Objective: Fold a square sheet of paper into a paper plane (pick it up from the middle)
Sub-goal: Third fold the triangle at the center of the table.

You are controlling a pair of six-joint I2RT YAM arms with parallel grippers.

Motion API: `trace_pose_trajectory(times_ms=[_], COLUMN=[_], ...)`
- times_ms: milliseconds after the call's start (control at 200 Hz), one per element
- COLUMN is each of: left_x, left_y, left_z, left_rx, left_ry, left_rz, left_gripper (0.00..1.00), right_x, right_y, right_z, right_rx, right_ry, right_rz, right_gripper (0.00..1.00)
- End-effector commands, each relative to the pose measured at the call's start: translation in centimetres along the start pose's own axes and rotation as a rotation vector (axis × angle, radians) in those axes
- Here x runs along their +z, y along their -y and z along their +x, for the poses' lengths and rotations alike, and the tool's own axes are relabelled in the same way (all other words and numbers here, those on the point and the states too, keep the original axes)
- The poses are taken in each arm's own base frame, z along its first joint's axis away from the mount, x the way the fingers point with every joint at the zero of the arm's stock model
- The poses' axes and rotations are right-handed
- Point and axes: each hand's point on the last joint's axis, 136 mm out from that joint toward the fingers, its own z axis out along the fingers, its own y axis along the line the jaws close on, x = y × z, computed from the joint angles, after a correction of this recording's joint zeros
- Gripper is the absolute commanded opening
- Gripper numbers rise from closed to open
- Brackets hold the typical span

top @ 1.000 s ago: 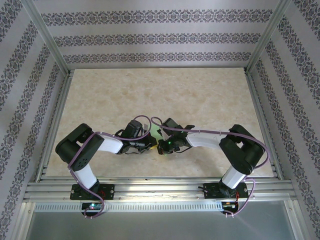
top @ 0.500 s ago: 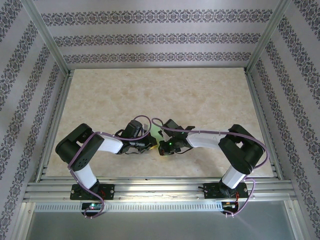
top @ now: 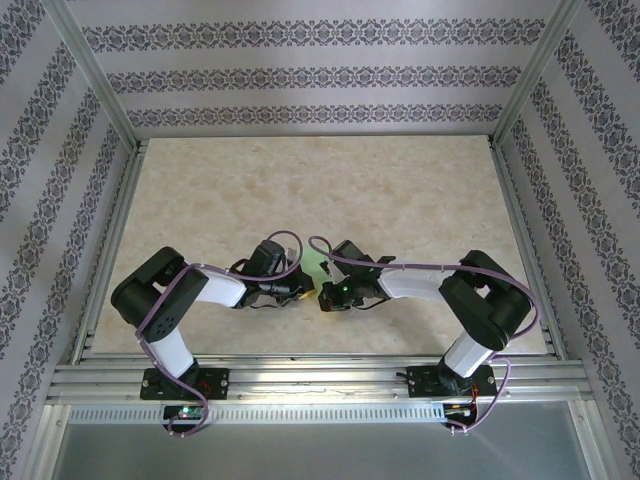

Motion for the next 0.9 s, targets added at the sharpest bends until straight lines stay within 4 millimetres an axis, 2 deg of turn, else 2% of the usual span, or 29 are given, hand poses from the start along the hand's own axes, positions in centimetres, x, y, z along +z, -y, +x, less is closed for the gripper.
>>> trace_pose_trajectory(times_ms=[0, 180, 440, 575, 675, 754, 809, 899], left_x=[0.4, 0.5, 0.5, 0.4, 0.4, 0.3, 0.3, 0.3], left_y=[-3.0, -3.5, -3.7, -3.6, -3.4, -3.2, -3.1, -2.9], left_z=[1.0, 1.0, 1.0, 1.0, 0.9, 1.0, 0.9, 0.8], left_rx=[-0.02, -0.03, -0.034, -0.03, -0.024, -0.02, -0.018, -0.014], left_ry=[-0.023, -0.023, -0.02, -0.02, -0.021, -0.023, -0.02, -0.019], left_rz=[-0.099, -0.114, -0.123, -0.122, -0.118, -0.112, -0.112, -0.107], left_gripper=[0.0, 0.0, 0.0, 0.0, 0.0, 0.0, 0.0, 0.0], right_x=[0.0, -0.6, -1.2, -1.6, -3.0, -5.6, -7.0, -7.5], right_y=[1.4, 1.0, 2.0, 2.1, 0.2, -2.4, -3.5, -4.3], right_z=[1.8, 2.1, 4.0, 4.3, 3.1, 0.5, -1.0, -2.2], right_rx=[0.059, 0.082, 0.088, 0.1, 0.107, 0.094, 0.092, 0.088], right_ry=[-0.037, -0.003, -0.022, -0.02, 0.019, 0.135, 0.207, 0.212], right_rz=[0.012, -0.08, -0.075, -0.09, -0.163, -0.261, -0.29, -0.29], right_gripper=[0.05, 0.07, 0.08, 0.07, 0.08, 0.08, 0.1, 0.11])
